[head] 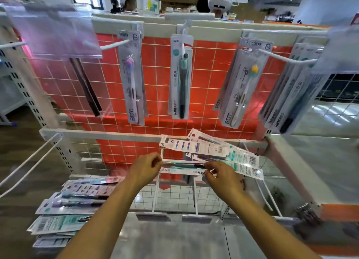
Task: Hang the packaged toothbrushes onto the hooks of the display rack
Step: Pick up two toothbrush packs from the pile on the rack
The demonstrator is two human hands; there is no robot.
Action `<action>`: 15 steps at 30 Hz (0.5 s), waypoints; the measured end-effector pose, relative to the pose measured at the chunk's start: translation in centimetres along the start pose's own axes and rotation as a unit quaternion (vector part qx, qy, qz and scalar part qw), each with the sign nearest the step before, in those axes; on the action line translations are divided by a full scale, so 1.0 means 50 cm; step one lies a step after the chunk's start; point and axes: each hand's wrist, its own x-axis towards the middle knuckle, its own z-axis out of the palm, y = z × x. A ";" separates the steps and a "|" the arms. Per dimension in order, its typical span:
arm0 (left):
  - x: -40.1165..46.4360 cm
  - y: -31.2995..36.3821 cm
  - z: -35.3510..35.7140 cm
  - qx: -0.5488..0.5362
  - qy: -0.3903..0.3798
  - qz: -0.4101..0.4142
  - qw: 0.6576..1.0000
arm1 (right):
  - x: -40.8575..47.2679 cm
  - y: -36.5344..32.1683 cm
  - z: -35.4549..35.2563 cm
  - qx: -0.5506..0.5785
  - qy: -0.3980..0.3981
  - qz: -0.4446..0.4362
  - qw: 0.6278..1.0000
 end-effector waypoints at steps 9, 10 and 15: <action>-0.036 0.004 0.004 0.173 0.027 0.079 0.981 | 0.044 -0.006 0.042 -0.119 0.013 -0.166 0.979; -0.040 0.005 0.006 0.180 0.029 0.082 0.980 | 0.045 -0.009 0.043 -0.124 0.000 -0.171 0.977; -0.061 0.010 0.023 0.151 0.021 0.068 0.986 | 0.046 0.000 0.051 -0.121 -0.040 -0.176 0.976</action>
